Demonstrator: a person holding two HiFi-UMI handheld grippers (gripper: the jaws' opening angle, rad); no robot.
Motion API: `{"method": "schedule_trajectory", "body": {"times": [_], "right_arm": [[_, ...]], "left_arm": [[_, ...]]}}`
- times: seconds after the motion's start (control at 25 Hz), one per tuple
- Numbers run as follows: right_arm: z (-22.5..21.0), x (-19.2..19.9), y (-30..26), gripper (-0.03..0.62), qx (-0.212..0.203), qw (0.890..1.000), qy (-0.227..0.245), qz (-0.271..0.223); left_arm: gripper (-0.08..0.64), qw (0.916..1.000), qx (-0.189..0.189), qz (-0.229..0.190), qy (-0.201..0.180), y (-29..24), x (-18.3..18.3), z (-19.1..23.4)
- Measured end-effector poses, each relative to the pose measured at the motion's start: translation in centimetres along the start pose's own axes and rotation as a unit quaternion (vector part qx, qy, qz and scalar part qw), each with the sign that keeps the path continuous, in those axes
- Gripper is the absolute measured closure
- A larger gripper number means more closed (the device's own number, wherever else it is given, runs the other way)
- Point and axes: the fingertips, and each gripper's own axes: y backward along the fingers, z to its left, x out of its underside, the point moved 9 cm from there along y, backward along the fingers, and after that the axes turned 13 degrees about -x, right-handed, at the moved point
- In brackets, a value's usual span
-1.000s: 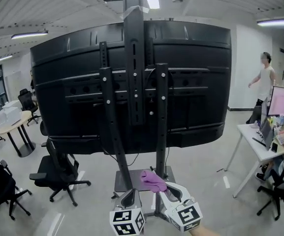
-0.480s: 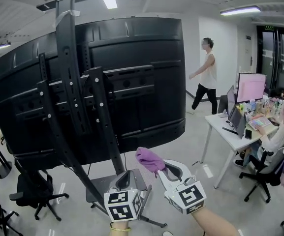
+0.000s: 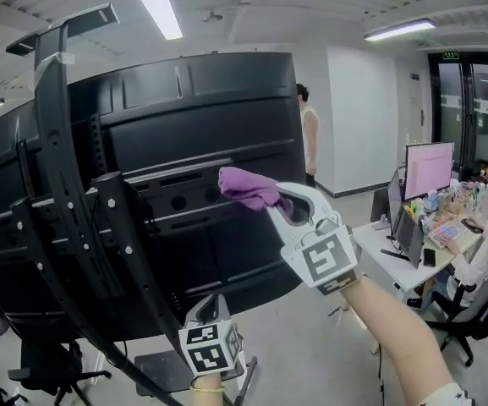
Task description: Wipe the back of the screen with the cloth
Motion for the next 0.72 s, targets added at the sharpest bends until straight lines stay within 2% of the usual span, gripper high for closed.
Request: {"method": "schedule_trajectory", "body": {"times": [0.16,0.28,0.4,0.56,0.72], "right_arm": [[-6.9,-1.4,-5.0,0.546,0.044,0.996,0.077,0.007],[-10.7,-2.9,-8.2,0.548,0.082,0.984,0.157,0.014],[-13.5,-3.8,-11.1,0.548,0.116,0.970,0.210,0.032],[-16.2,-4.0,-14.0,0.548,0.149,0.957,0.241,0.059],[-16.5,-2.3,-15.5,0.549,0.148,0.958,0.234,0.080]], "left_arm": [[0.552,1.0000,0.003,0.001,-0.009,-3.9,-1.4,-0.1],[0.552,0.9998,0.002,-0.002,-0.020,-5.7,-2.1,-0.3],[0.552,0.9995,-0.001,-0.002,-0.032,-6.7,-2.5,-0.5],[0.552,0.9990,-0.002,-0.002,-0.044,-7.4,-2.6,-0.9],[0.552,0.9991,-0.010,-0.011,-0.040,-7.9,-2.8,-0.7]]}}
